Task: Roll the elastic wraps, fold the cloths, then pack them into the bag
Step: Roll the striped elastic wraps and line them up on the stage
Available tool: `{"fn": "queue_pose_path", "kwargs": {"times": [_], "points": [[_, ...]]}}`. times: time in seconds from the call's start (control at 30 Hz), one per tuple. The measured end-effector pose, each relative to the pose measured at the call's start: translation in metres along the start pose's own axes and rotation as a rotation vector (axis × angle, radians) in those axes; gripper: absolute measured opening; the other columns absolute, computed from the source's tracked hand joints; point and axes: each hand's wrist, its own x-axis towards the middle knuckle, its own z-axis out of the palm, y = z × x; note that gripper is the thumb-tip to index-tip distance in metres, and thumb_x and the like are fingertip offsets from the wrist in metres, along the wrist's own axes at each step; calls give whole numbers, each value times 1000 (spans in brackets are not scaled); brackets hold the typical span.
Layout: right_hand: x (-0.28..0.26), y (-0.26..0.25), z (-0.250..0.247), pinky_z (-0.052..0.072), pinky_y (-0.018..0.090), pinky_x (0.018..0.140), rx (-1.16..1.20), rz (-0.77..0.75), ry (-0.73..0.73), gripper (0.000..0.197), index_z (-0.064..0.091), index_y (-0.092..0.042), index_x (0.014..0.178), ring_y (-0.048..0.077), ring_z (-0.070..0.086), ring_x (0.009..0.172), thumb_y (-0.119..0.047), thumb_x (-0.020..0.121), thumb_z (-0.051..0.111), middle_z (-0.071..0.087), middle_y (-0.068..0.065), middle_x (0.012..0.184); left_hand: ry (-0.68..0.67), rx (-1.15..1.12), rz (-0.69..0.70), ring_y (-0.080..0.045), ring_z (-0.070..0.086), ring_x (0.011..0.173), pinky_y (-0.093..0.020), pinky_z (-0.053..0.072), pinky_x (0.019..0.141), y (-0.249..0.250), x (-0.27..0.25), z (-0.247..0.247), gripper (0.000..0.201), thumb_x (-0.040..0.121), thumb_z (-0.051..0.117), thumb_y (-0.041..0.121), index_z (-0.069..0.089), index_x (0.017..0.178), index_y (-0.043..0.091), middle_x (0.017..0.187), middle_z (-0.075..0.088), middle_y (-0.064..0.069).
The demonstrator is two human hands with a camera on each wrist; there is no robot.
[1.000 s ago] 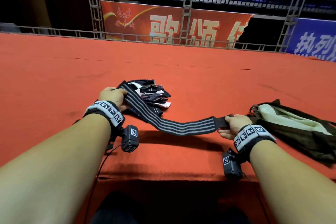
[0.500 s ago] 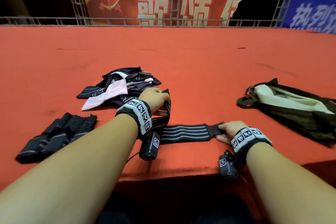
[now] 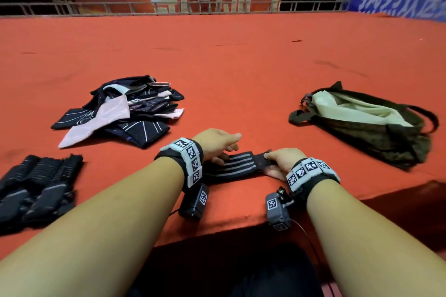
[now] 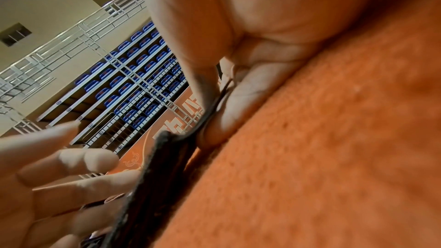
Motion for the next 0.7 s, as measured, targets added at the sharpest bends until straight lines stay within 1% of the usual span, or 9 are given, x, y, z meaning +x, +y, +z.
{"fn": "queue_pose_path", "kwargs": {"times": [0.07,0.13,0.2,0.27,0.3,0.33,0.47,0.57,0.7], "points": [[-1,6,1,56,26,46,-79,-92,-20,7,62,-5,89,20,66,70,-3,90,69,68,15,88,71,250,85,-17,64,76,-29,52,73,-1,1,-4,25,90,73,41,73,92,16,89,70,0],[-2,4,3,62,38,59,-46,-85,-27,8,63,0,93,26,70,74,1,88,69,69,21,89,48,474,118,-14,65,78,-26,52,78,-1,0,-3,20,82,81,34,74,95,20,85,70,6],[-3,5,2,62,32,63,-112,-106,-37,9,61,-6,86,22,68,76,-1,91,67,68,15,91,-9,671,94,-14,65,84,-27,51,80,-1,0,2,23,79,83,33,74,97,21,90,71,6],[-5,4,-3,53,17,49,-120,-119,-38,19,58,-14,80,15,61,70,-3,94,63,62,5,85,-40,820,58,-14,62,85,-26,47,74,-3,0,7,28,78,83,34,71,100,21,92,69,6],[-7,4,-4,49,15,44,-110,-105,-44,21,56,-15,79,14,59,68,-3,95,62,60,4,83,-44,864,49,-15,61,87,-26,43,73,-4,1,8,29,78,83,35,69,101,22,93,67,7],[-2,6,-5,49,16,43,-132,-145,-49,21,57,-14,80,15,60,69,-1,95,62,61,6,83,-45,888,43,-16,60,89,-26,41,73,-5,1,8,30,78,83,36,67,100,23,95,66,6],[2,9,3,56,33,44,10,-129,-27,9,61,-2,95,34,69,78,4,91,65,68,27,100,-42,901,14,-16,60,92,-26,40,74,-8,1,0,32,78,84,37,65,100,24,107,68,4],[0,9,4,54,32,42,13,-124,-32,12,60,-3,102,33,70,73,3,92,65,68,26,96,-30,880,-10,-16,59,92,-27,41,74,-12,1,-5,36,76,85,39,63,100,25,106,66,5],[4,11,3,54,30,40,-14,-127,-11,6,59,-6,98,27,71,55,-1,96,62,70,25,93,-54,885,-62,-17,58,95,-27,42,78,-9,1,-9,34,78,85,37,59,98,26,109,65,3]]}}
